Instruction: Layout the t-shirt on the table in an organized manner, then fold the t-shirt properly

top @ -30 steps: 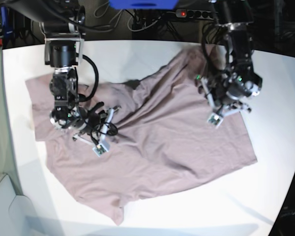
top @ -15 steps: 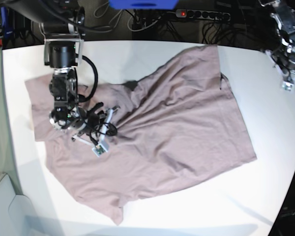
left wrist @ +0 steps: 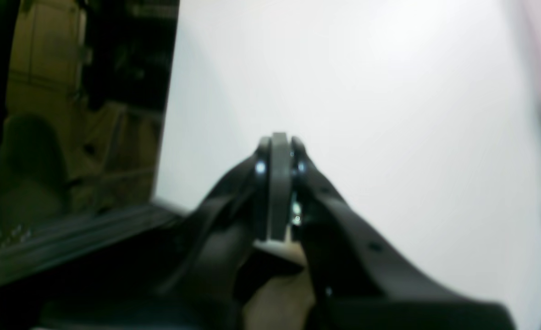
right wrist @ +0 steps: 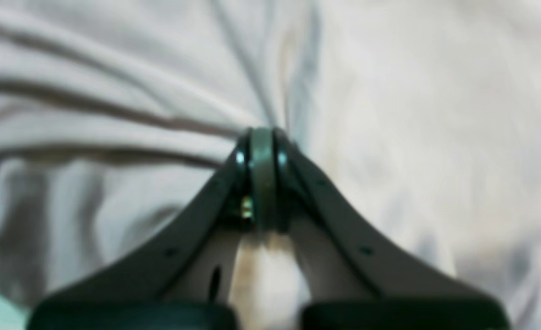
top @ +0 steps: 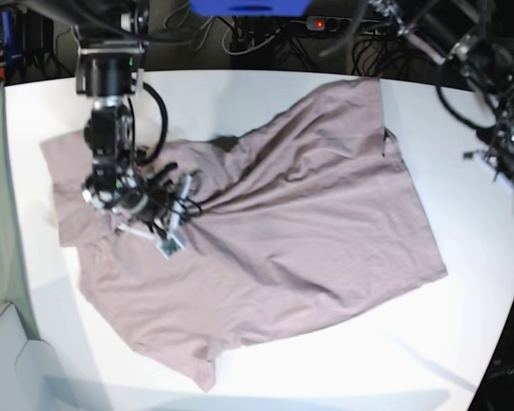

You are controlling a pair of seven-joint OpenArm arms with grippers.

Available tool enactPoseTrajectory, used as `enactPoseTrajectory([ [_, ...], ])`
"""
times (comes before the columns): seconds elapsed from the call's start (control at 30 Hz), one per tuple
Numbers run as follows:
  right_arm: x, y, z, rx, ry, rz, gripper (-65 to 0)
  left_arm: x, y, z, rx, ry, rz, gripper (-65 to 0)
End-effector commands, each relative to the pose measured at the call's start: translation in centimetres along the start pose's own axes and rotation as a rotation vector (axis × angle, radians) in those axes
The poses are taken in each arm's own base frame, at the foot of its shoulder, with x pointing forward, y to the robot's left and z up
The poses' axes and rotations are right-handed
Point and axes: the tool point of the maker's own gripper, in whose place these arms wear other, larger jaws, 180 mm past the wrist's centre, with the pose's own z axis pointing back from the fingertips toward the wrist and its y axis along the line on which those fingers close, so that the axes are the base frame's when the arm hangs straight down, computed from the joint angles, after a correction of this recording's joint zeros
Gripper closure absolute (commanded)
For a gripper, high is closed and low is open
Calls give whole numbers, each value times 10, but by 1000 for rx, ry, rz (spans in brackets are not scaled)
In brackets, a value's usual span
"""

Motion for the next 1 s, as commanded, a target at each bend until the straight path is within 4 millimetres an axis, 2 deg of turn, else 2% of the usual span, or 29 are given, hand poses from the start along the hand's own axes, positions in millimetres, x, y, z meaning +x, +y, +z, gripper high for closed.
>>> enactPoseTrajectory([
  [0.0, 32, -12, 13, -44, -95, 24, 0, 22, -8, 4, -15, -64, -9, -1],
  [0.07, 46, -5, 30, -70, -154, 48, 0, 32, -39, 2, -84, -86, -40, -1],
  [0.17, 64, -4, 58, -124, -231, 89, 0, 48, -100, 0, -222, -110, -102, -1],
  [0.27, 73, -1, 81, -163, -280, 119, 0, 53, -153, -7, -351, -130, -160, -1],
  [0.33, 74, 0, 94, -186, -298, 131, 0, 50, -184, -17, -437, -150, -180, -1],
  [0.4, 69, -4, 103, -210, -294, 145, 0, 37, -207, -31, -510, -131, -178, -1],
  [0.47, 63, -12, 113, -242, -286, 154, 0, 23, -212, -47, -543, -99, -180, -1],
  [0.53, 53, -22, 121, -276, -270, 140, 0, 13, -207, -63, -554, -76, -172, -1],
  [0.7, 24, -58, 140, -378, -225, 60, 0, 4, -179, -96, -544, -47, -168, -1],
  [0.8, 8, -68, 146, -412, -197, 26, 0, 15, -161, -112, -533, -62, -149, -1],
  [0.97, -18, -57, 144, -389, -140, 10, 0, 62, -142, -129, -534, -130, -100, -1],
])
